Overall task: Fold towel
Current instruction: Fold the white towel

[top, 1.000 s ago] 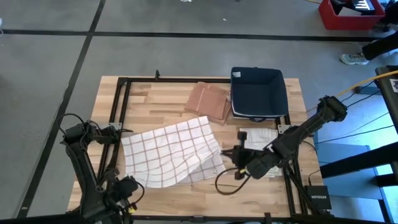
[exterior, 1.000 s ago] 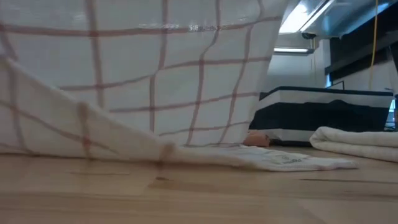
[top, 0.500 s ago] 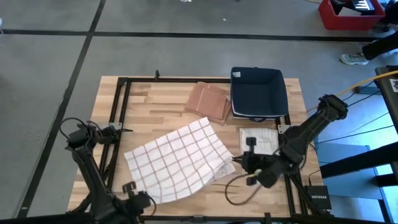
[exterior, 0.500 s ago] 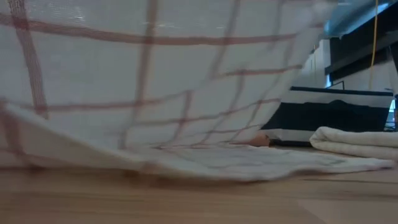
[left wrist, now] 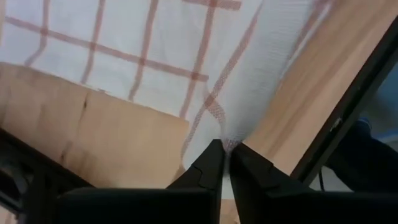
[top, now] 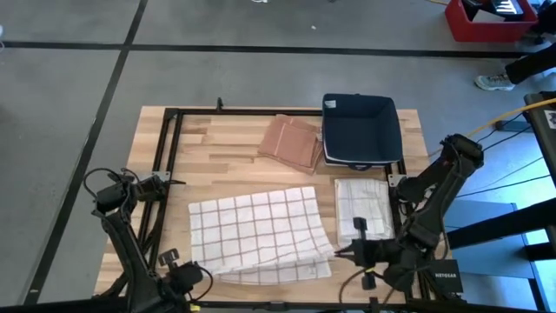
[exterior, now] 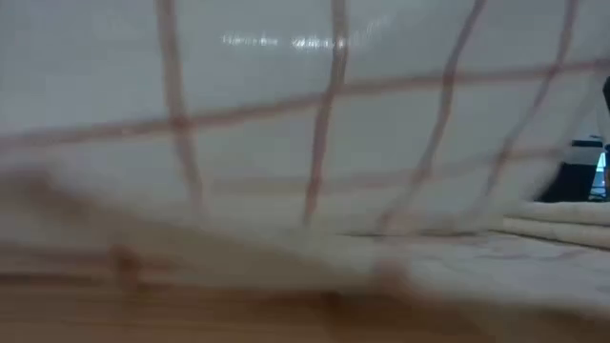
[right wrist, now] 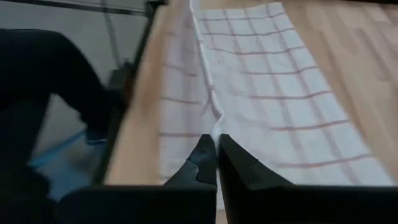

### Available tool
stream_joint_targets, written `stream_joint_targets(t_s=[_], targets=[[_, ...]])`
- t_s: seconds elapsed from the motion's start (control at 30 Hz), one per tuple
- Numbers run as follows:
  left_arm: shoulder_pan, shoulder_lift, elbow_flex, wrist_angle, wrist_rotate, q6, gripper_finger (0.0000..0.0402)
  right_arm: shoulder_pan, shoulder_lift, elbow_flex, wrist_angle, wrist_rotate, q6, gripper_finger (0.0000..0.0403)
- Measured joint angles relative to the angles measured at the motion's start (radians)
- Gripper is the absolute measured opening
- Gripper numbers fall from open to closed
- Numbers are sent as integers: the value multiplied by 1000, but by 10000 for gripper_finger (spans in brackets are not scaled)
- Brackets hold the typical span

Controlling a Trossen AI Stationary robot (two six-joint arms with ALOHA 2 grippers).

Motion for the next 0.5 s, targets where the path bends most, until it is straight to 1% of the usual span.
stream_joint_targets(t_s=[0.13, 0.33, 0.5], targets=[[10, 0, 0, 0, 1, 4, 30, -35, 9, 0, -12, 15, -20, 4], [35, 1, 0, 6, -2, 80, 76, -61, 10, 0, -17, 3, -45, 9], [42, 2, 0, 2, -14, 115, 97, -61, 13, 0, -19, 9, -55, 8]])
